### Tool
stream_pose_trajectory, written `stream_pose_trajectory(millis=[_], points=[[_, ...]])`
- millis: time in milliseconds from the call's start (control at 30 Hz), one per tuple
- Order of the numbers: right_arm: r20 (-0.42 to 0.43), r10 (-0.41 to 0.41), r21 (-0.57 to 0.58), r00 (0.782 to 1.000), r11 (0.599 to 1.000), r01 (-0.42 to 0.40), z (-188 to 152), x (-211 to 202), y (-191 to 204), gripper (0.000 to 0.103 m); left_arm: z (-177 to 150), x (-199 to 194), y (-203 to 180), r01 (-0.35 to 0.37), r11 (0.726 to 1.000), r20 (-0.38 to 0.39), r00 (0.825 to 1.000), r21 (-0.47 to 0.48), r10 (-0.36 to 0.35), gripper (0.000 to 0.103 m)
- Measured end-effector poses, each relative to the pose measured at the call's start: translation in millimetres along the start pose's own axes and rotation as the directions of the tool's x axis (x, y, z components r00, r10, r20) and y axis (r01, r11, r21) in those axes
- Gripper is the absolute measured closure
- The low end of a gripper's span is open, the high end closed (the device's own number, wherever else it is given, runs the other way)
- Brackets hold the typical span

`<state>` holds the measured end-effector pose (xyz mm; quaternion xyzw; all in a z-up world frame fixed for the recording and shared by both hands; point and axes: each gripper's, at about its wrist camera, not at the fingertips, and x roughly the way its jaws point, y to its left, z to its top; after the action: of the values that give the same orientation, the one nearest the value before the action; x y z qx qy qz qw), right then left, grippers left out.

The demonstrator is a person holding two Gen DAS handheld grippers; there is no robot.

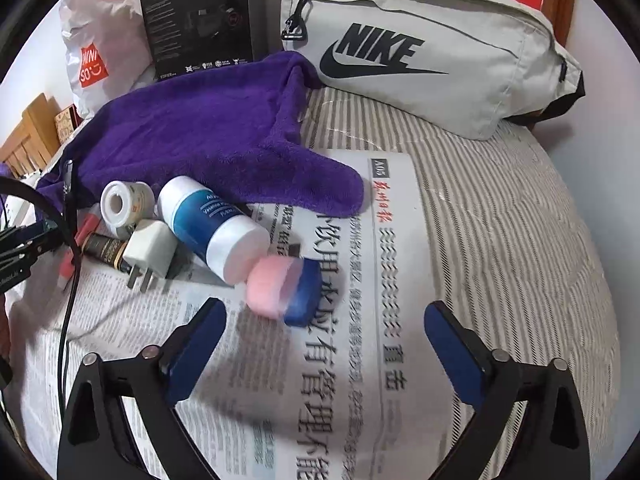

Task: Organize rigid objects
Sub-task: 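Grasp the pink-and-navy cylinder with the right tool while the left grasps the mint binder clip, then carry the cylinder with the right tool while the left carries the clip onto the purple towel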

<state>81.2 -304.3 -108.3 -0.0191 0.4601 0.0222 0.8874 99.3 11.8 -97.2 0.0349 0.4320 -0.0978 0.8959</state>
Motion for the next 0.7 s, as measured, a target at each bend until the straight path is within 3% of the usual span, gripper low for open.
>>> stream_pose_trajectory(millis=[167, 333, 433, 600, 700], points=[[0.016, 0.004, 0.005, 1.000, 1.000, -0.004, 3, 12, 5, 0.019, -1, 0, -2, -0.011, 1.000, 0.000, 1.000, 0.008, 0.011, 0.063], [0.046, 0.007, -0.002, 0.999, 1.000, -0.007, 4, 9, 0, 0.048, -1, 0, -1, -0.008, 1.000, -0.001, 1.000, 0.006, 0.008, 0.063], [0.030, 0.012, 0.008, 0.999, 1.000, -0.012, 4, 5, -8, 0.058, -1, 0, -1, -0.012, 1.000, 0.001, 1.000, 0.009, 0.012, 0.063], [0.047, 0.011, 0.008, 0.999, 1.000, -0.011, 3, 7, -10, 0.060, -1, -1, -1, -0.003, 1.000, 0.002, 1.000, 0.003, 0.003, 0.063], [0.039, 0.020, -0.009, 0.999, 1.000, -0.019, 6, 7, -9, 0.067, -1, -4, 0, 0.010, 1.000, -0.005, 1.000, -0.004, -0.010, 0.063]])
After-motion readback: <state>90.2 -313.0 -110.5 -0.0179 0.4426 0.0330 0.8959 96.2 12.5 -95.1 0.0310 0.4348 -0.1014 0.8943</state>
